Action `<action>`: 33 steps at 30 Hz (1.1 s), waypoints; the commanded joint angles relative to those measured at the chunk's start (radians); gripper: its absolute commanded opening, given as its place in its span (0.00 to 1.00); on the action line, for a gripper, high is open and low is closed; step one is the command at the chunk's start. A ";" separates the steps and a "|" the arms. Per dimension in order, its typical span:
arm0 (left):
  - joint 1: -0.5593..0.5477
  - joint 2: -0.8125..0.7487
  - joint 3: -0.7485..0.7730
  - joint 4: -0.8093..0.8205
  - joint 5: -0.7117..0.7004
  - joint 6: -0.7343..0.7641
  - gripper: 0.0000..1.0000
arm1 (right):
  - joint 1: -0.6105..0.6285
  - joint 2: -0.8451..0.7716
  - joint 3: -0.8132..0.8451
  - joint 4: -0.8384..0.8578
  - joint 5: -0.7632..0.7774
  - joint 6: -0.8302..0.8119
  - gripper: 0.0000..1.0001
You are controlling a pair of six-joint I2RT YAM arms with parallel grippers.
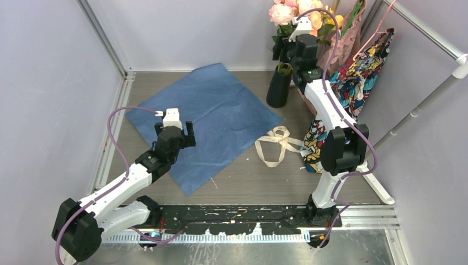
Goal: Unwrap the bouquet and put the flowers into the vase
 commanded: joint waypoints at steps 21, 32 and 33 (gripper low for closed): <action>0.003 0.001 0.055 -0.025 0.014 -0.043 0.84 | 0.025 -0.357 -0.127 0.178 -0.001 0.027 0.99; 0.002 0.057 0.078 -0.043 0.024 -0.041 0.87 | 0.028 -0.435 -0.173 0.285 -0.016 0.040 1.00; 0.002 0.062 0.082 -0.046 0.032 -0.041 0.88 | 0.032 -0.452 -0.183 0.296 -0.017 0.042 1.00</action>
